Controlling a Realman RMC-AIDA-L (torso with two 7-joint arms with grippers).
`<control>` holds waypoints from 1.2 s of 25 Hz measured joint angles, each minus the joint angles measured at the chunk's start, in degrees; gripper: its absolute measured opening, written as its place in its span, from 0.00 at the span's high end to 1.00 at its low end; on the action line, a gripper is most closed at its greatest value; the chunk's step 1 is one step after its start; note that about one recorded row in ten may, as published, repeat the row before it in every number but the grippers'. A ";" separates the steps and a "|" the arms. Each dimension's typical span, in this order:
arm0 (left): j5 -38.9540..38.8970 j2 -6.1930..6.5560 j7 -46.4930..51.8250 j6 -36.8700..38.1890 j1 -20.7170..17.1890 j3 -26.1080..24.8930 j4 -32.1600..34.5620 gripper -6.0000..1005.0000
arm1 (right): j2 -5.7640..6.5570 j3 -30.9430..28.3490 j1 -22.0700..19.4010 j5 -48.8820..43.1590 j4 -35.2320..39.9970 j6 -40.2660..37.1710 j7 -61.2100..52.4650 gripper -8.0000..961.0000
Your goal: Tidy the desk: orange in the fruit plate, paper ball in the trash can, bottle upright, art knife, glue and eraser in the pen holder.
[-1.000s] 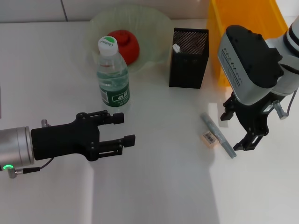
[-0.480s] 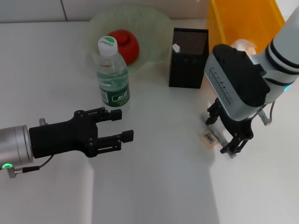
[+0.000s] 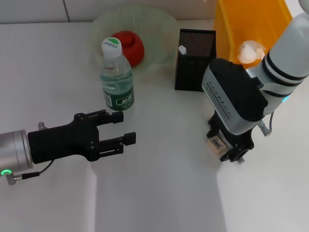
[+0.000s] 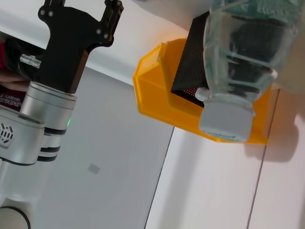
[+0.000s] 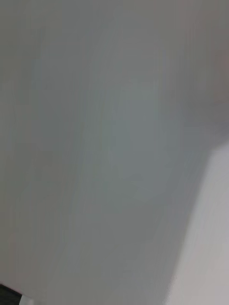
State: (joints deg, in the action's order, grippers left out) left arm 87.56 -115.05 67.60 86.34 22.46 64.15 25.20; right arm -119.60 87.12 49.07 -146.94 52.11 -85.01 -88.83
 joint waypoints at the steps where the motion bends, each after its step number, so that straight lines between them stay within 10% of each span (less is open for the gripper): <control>1: 0.00 0.00 0.00 0.00 0.00 0.00 0.00 0.29 | 0.00 0.00 0.00 0.00 0.00 0.00 0.00 0.23; 11: 0.07 -0.39 -0.12 0.30 -0.45 -0.08 0.03 0.29 | -0.11 -0.09 -0.24 0.09 0.30 0.14 -1.03 0.57; 23: -0.33 0.08 -0.21 1.10 -1.16 -0.47 0.70 0.29 | 0.33 -15.76 -3.85 0.38 29.17 -8.53 -11.59 0.57; 30: -0.18 -0.03 -0.51 1.47 -0.77 -0.96 0.73 0.29 | 0.50 -24.45 0.30 2.02 20.30 7.86 -18.28 0.57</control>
State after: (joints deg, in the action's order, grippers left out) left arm 87.39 -115.08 67.09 87.80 21.69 63.19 25.93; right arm -119.10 62.67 49.37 -144.92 72.42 -77.15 -107.11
